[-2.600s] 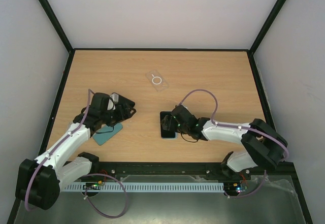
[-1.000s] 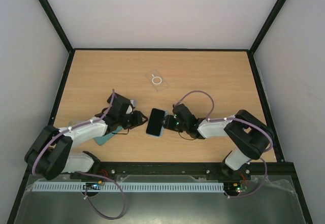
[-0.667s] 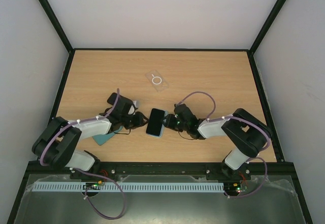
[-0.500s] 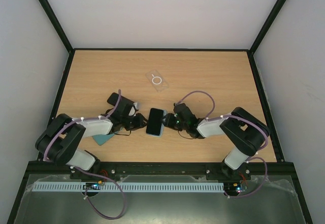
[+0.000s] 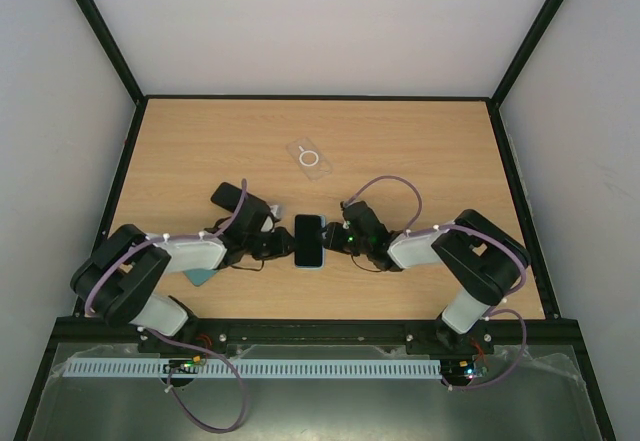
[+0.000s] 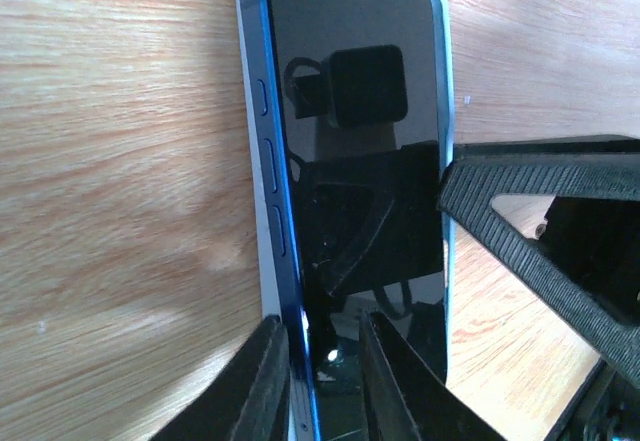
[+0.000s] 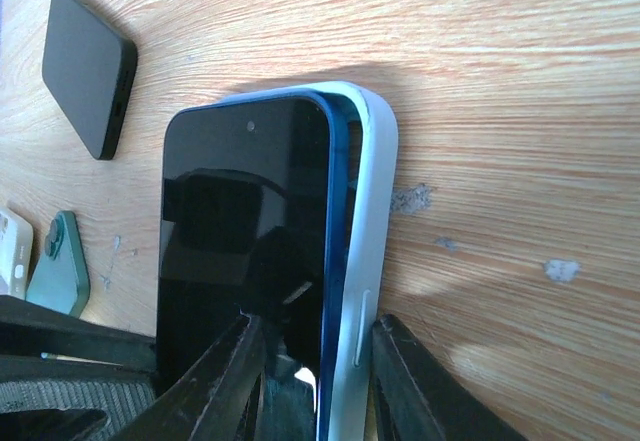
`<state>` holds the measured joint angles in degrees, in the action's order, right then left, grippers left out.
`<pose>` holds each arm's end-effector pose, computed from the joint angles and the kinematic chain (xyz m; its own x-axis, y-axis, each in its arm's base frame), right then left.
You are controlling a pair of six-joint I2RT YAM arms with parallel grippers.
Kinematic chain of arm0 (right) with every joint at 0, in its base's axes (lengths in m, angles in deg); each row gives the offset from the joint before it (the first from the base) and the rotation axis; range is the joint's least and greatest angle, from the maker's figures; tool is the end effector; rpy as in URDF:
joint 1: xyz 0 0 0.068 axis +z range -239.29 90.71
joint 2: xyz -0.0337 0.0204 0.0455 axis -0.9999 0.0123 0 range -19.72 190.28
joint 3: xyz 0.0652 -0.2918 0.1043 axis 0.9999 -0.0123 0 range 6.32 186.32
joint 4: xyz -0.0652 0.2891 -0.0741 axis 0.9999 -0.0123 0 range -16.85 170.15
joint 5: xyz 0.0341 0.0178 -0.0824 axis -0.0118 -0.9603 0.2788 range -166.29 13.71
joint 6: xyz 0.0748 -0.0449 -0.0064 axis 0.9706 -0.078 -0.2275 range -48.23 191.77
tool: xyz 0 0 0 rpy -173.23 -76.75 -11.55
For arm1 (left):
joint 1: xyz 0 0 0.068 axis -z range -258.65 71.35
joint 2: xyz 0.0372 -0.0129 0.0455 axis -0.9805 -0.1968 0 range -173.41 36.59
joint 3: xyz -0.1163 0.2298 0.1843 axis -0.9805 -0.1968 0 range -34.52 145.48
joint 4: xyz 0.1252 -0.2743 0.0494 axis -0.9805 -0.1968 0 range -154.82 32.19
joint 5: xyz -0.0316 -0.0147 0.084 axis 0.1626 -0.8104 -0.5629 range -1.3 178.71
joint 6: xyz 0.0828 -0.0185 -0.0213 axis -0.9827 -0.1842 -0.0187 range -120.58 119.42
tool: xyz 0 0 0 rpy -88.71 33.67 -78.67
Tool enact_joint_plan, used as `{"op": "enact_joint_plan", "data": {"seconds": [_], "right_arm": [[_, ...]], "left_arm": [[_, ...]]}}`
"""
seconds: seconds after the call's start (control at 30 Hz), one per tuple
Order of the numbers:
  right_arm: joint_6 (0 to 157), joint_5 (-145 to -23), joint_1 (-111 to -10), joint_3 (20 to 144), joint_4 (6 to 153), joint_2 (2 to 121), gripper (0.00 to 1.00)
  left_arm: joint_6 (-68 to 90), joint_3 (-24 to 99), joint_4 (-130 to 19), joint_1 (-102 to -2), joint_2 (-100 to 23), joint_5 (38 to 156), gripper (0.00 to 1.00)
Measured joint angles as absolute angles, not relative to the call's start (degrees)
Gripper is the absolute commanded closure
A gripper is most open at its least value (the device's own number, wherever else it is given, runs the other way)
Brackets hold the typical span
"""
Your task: Put the phone into the phone case
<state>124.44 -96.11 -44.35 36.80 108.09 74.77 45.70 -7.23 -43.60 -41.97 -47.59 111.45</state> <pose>0.2253 0.2622 0.0993 -0.9353 0.1234 -0.3316 -0.1893 0.6171 0.7637 0.2269 -0.2064 0.1109 -0.9386 -0.1321 -0.3186 0.1453 0.6864 -0.7126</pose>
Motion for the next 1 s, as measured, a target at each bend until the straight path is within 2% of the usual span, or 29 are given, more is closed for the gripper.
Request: {"op": "enact_joint_plan", "data": {"seconds": [0.23,0.47,0.63,0.83,1.0], "right_arm": [[124.7,-96.0,-44.7,35.3,106.8,71.2,0.7],[124.7,-92.0,-45.4,36.5,102.4,69.7,0.69],[124.9,-91.3,-46.2,37.7,101.9,70.8,0.69],[125.6,-92.3,-46.2,38.1,104.2,74.1,0.72],[125.9,-93.7,-46.2,38.9,108.3,77.1,0.77]], "left_arm": [[46.2,-7.2,-45.3,-41.5,-45.2,107.0,0.69],[46.2,-6.2,-46.4,-41.6,-45.2,104.0,0.69],[46.0,-4.9,-45.9,-41.6,-47.5,103.6,0.76],[45.8,-3.4,-45.2,-41.6,-50.5,103.8,0.8],[45.3,-2.5,-44.6,-41.6,-51.6,104.2,0.93]]}}
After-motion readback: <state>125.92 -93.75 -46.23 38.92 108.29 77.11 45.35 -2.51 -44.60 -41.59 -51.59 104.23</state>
